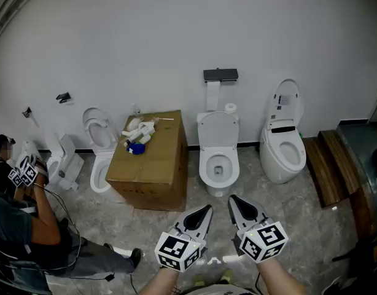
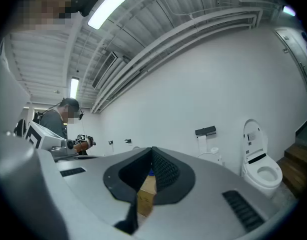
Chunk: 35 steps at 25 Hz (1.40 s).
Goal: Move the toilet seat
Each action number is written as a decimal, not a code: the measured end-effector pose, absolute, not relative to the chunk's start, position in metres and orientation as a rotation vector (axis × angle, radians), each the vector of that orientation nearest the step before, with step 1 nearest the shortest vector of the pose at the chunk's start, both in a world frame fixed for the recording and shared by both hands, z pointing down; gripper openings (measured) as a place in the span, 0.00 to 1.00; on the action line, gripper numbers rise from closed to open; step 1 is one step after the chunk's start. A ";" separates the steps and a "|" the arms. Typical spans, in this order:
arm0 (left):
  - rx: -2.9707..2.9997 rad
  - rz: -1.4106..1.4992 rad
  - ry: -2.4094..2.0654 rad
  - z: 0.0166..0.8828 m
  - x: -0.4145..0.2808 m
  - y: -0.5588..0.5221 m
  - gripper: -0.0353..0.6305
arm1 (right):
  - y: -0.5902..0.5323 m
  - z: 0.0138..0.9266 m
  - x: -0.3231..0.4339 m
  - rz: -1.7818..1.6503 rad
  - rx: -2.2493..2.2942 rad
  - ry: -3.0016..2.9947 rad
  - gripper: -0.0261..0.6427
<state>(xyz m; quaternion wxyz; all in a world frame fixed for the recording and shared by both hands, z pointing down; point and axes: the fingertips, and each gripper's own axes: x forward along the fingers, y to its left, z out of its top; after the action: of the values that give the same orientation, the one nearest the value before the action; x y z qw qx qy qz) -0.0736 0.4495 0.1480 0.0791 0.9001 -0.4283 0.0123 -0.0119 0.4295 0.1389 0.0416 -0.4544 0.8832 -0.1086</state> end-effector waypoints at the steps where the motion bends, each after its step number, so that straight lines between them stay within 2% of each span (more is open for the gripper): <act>1: 2.695 0.037 -1.281 0.147 -0.072 0.450 0.06 | 0.430 0.138 -0.011 -0.330 -1.389 2.703 0.06; 16: 2.695 0.047 -1.293 0.155 -0.053 0.457 0.06 | 0.437 0.143 -0.001 -0.358 -1.289 2.718 0.06; 35: 2.627 0.155 -1.396 0.187 -0.035 0.429 0.06 | 0.401 0.160 0.050 -0.402 -1.293 2.686 0.06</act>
<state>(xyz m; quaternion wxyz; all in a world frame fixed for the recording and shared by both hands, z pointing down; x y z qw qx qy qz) -0.0348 0.4290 0.1865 0.0811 0.8789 -0.4671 0.0520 0.0501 0.4013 0.1604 0.0668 -0.4288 0.8910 -0.1333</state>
